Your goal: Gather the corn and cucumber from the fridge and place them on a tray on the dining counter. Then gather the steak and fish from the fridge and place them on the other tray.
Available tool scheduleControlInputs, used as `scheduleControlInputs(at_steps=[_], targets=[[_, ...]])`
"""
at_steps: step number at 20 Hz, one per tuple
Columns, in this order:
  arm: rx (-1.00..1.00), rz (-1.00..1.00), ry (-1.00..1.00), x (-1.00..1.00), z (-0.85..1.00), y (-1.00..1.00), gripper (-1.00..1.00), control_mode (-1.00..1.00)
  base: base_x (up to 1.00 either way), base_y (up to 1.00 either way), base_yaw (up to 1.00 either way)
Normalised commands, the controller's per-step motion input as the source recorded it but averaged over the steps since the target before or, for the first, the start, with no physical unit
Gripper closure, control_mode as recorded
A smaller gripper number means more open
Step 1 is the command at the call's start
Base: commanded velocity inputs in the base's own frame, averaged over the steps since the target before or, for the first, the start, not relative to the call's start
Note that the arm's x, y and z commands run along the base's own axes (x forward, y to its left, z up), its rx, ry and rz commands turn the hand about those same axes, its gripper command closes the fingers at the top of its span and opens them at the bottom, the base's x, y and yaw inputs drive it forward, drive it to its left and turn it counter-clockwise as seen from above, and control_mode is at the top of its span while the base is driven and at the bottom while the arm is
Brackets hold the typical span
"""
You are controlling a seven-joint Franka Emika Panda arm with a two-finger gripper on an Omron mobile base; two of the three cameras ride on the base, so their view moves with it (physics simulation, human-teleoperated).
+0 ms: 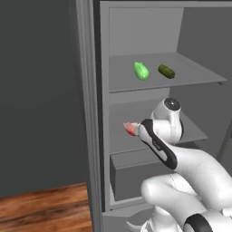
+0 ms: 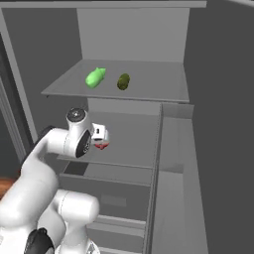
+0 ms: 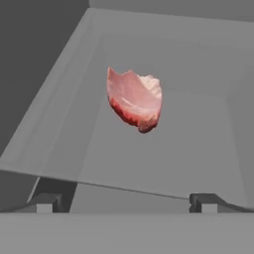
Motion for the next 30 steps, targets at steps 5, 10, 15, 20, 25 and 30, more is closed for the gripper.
scheduleControlInputs(at_steps=[5,10,15,20,25,30], targets=[[0.00,0.00,0.03,0.26,-0.22,0.00,-1.00,-1.00,0.00,0.00,0.00],[0.00,0.00,0.00,0.27,-0.25,0.00,-1.00,-1.00,0.00,0.00,0.00],[0.00,0.00,0.00,0.25,-0.25,0.00,-1.00,-1.00,0.00,0.00,0.00],[0.00,0.00,0.00,0.20,-0.05,-0.01,-1.00,-1.00,0.00,0.00,0.00],[0.00,0.00,0.00,0.17,-0.03,-0.01,-1.00,-1.00,0.00,0.00,0.00],[0.00,0.00,0.01,0.14,-0.10,-0.01,-1.00,-1.00,0.00,0.00,0.00]])
